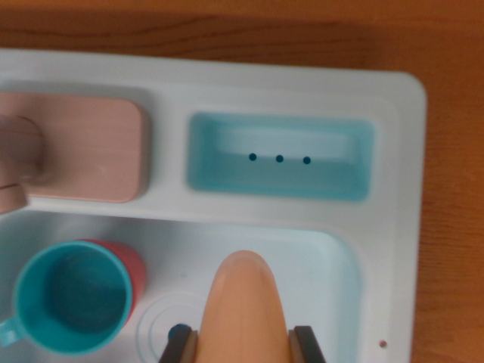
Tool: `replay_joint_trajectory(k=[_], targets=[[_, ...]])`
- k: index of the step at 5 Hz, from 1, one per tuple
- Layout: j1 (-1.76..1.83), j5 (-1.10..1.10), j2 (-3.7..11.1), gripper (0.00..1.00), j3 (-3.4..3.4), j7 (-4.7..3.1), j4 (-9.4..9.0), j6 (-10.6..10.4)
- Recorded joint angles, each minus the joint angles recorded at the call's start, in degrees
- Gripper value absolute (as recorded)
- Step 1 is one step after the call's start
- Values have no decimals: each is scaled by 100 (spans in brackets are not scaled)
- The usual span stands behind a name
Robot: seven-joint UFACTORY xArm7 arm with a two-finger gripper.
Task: Pick detergent from the sink
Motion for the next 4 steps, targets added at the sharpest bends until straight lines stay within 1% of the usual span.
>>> replay_joint_trajectory(k=[1, 2, 3, 4], targets=[[1, -18, -61, 100, -5, 23, 212, 271], [1, -18, -61, 100, -5, 23, 212, 271], [2, -36, -122, 100, -10, 46, 423, 543], [2, -36, -122, 100, -10, 46, 423, 543]])
